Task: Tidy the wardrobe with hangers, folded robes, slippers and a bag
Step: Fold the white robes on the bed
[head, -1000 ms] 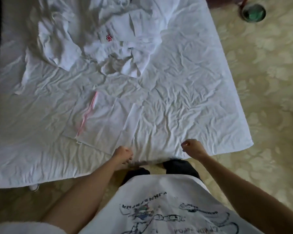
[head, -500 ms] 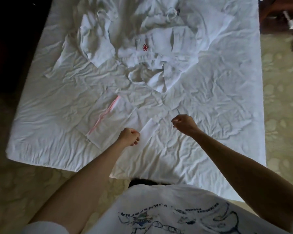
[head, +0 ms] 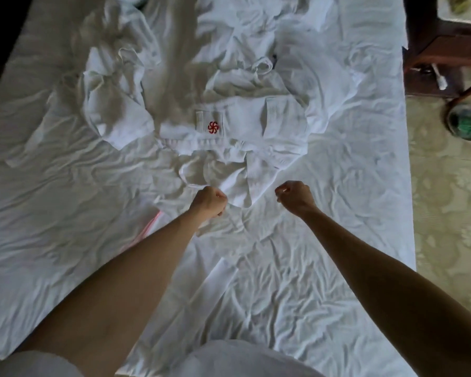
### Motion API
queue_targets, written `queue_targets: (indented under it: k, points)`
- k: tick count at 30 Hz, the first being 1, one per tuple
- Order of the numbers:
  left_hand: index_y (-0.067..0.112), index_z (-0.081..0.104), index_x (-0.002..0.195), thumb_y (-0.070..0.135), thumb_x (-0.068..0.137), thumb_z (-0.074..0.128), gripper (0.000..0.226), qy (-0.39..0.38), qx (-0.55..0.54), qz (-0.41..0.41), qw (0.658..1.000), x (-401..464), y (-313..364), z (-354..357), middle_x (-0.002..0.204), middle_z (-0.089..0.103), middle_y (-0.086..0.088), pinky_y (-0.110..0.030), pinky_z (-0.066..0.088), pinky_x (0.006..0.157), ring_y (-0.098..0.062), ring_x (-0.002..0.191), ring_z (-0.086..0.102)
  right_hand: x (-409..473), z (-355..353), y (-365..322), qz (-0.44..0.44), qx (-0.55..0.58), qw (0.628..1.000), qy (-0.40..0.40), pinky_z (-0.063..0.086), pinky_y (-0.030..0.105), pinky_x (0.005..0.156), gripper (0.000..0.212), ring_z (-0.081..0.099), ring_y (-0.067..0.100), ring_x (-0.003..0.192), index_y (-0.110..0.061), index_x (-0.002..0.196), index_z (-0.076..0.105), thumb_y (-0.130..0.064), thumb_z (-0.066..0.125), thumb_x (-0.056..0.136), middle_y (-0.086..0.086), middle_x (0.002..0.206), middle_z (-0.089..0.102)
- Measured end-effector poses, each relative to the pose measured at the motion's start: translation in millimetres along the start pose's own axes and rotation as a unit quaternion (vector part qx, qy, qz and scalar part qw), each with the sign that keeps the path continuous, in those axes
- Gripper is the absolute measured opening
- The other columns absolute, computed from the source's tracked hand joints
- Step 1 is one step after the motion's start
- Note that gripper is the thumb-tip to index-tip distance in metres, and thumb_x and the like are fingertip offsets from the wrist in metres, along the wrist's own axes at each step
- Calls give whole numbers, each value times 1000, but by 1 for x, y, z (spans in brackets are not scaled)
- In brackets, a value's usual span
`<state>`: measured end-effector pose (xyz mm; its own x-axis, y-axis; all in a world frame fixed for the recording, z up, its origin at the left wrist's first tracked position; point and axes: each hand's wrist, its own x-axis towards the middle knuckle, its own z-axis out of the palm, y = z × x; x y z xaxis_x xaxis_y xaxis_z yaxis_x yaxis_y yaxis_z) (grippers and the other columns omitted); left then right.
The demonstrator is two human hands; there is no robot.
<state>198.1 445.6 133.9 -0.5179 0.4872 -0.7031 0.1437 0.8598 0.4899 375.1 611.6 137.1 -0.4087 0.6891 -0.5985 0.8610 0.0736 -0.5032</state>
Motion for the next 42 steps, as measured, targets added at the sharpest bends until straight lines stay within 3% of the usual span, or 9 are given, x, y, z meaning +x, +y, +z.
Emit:
queue_targets:
  k: [5, 11, 15, 21, 27, 31, 36, 39, 42]
  points:
    - [11, 70, 80, 14, 89, 48, 24, 25, -8, 25, 999, 74, 39, 3, 77, 75, -8, -27, 60, 68, -21, 68, 74, 81, -2, -29, 14, -27, 998, 60, 46, 31, 79, 25, 65, 35, 104, -16, 100, 74, -25, 52, 90, 13, 105, 73]
    - [9, 73, 94, 14, 89, 46, 28, 42, 10, 10, 999, 138, 33, -2, 72, 73, -3, -32, 62, 73, -15, 61, 70, 152, 22, -73, -19, 12, 998, 54, 57, 36, 86, 26, 69, 25, 97, -21, 98, 75, -26, 52, 87, 6, 101, 75]
    - [5, 72, 95, 7, 84, 51, 23, 31, 53, -35, 998, 157, 9, 0, 95, 75, -13, -39, 59, 86, -29, 92, 72, 171, 58, -84, 9, -18, 1000, 20, 50, 31, 70, 23, 64, 25, 81, -13, 90, 74, -26, 57, 84, 4, 88, 72]
    - [18, 59, 128, 43, 84, 71, 52, 83, 98, -131, 983, 190, -36, 40, 122, 66, -5, -42, 54, 90, -30, 113, 63, 175, 138, -9, 108, -112, 988, -17, 50, 37, 87, 76, 63, 32, 110, -5, 125, 56, -61, 73, 75, 10, 120, 65]
    - [15, 53, 113, 44, 73, 83, 57, 183, 80, -94, 975, 229, -66, 82, 110, 68, -5, -36, 50, 84, -28, 103, 66, 214, 182, 38, 53, -85, 994, 32, 43, 39, 88, 79, 57, 32, 108, -7, 110, 54, -62, 83, 61, 12, 115, 58]
    - [21, 58, 98, 50, 70, 82, 46, 146, 75, -75, 984, 237, -75, 75, 93, 68, 3, -30, 48, 76, -23, 92, 67, 219, 184, 47, 22, -84, 994, 59, 42, 41, 82, 64, 60, 35, 102, -11, 99, 53, -66, 72, 72, 12, 109, 62]
    - [17, 60, 114, 78, 74, 59, 73, 137, -100, -96, 981, 227, -63, 39, 105, 68, -1, -35, 51, 83, -25, 97, 65, 202, 154, 32, -38, -86, 993, 70, 41, 35, 70, 43, 63, 31, 89, -18, 94, 55, -56, 68, 80, 4, 101, 66]
    - [9, 50, 133, 85, 79, 46, 93, 256, -273, -119, 920, 232, -39, -3, 125, 63, -12, -43, 52, 92, -31, 108, 63, 188, 127, -4, -229, -89, 935, 255, 44, 37, 67, 51, 53, 24, 90, -14, 105, 53, -51, 74, 76, 4, 104, 53]
    - [6, 60, 116, 90, 78, 38, 95, 232, -419, -163, 862, 238, -8, -47, 102, 69, -10, -33, 54, 63, -24, 76, 65, 197, 102, -63, -315, -147, 886, 307, 42, 39, 92, 74, 46, 27, 115, -18, 132, 47, -53, 74, 73, 11, 131, 46]
